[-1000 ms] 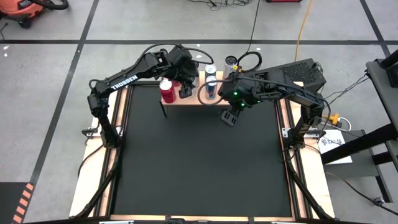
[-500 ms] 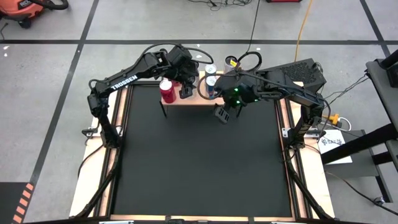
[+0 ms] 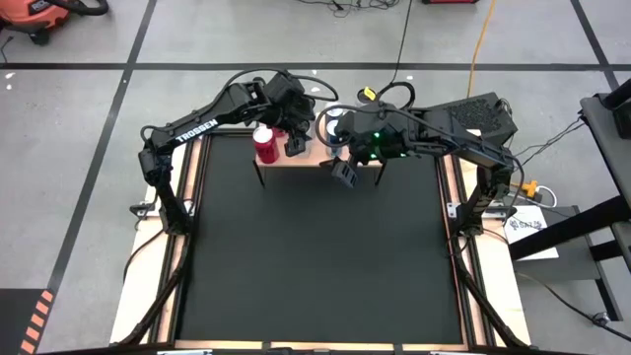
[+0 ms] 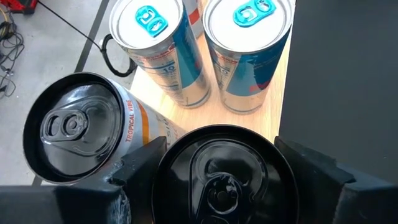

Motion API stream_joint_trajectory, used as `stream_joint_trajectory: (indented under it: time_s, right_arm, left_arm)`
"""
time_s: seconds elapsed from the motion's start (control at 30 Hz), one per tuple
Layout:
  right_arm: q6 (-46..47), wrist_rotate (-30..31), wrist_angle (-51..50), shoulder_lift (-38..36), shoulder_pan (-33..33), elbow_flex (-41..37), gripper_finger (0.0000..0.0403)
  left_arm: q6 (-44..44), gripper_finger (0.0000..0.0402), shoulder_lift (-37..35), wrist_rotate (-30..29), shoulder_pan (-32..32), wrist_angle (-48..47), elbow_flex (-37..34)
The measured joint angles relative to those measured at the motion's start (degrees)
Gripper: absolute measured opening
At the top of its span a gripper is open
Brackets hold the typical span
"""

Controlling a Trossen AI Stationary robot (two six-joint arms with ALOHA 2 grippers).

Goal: Place canned beverage on shelf
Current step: Put the white yellow soda can on the shelf aligned with the other white yellow soda can

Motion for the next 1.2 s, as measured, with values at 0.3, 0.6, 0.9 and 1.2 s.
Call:
stream_joint_trajectory:
  time_s: [0.3, 0.6, 0.9, 1.2]
  right_arm:
    - [0.0, 0.0, 0.0, 0.0, 0.0, 0.0, 0.0308]
    - [0.0, 0.0, 0.0, 0.0, 0.0, 0.0, 0.0308]
    - [0.0, 0.0, 0.0, 0.0, 0.0, 0.0, 0.0308]
    - [0.0, 0.0, 0.0, 0.0, 0.0, 0.0, 0.0308]
  left_arm:
    - [0.0, 0.0279, 0.0, 3.3, -0.3, 1.5, 0.0]
    - [0.0, 0.0279, 0.0, 3.2, -0.5, 3.1, 0.0]
    - [0.1, 0.0279, 0.0, 2.8, -0.5, 3.0, 0.0]
    - [0.5, 0.0279, 0.0, 2.1, -0.5, 3.2, 0.0]
